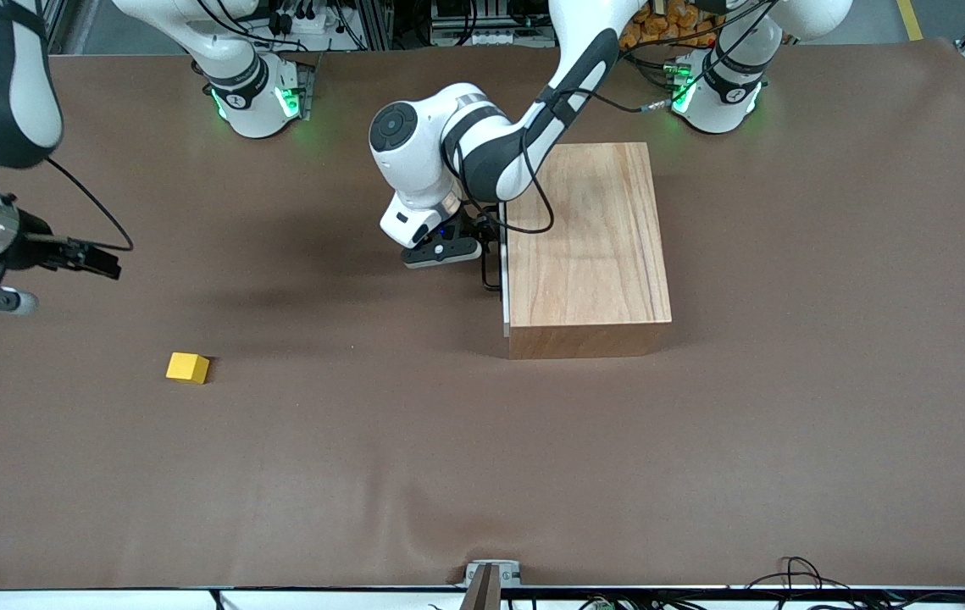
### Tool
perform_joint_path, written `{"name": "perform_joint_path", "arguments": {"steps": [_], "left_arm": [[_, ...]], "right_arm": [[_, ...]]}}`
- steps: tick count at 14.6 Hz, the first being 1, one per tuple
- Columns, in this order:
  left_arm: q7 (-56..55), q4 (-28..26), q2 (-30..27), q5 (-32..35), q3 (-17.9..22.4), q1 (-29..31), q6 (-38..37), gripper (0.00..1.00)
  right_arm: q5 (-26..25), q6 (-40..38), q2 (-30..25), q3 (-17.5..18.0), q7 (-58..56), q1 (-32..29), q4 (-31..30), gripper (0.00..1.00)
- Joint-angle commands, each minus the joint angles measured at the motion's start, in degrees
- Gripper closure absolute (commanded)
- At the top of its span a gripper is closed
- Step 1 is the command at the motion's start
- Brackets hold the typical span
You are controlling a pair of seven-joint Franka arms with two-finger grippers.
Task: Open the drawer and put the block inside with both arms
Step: 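Pull the drawer open with the left gripper while the right gripper reaches the cube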
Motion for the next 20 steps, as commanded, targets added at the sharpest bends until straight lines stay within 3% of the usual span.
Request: {"name": "perform_joint_path", "arguments": {"steps": [1, 8, 13, 20], "left_arm": [[0.50, 1.16, 0.74, 0.87, 0.03, -0.50, 3.53, 0.00], [-0.29, 1.16, 2.24, 0.87, -0.85, -2.34, 9.42, 0.00], [-0.20, 1.25, 2.06, 0.78, -0.94, -2.53, 10.74, 0.00], [-2.58, 1.42, 2.06, 0.78, -1.73, -2.70, 16.10, 0.00]], "right_arm": [[0.52, 4.79, 3.98, 0.08, -0.02, 1.75, 0.84, 0.00], [0.61, 7.61, 11.72, 0.08, 0.07, 0.88, 0.84, 0.00], [-0.09, 22.36, 21.56, -0.01, -0.19, 1.58, 1.37, 0.00], [0.17, 30.46, 28.68, 0.08, -0.02, 0.71, 1.11, 0.00]]}}
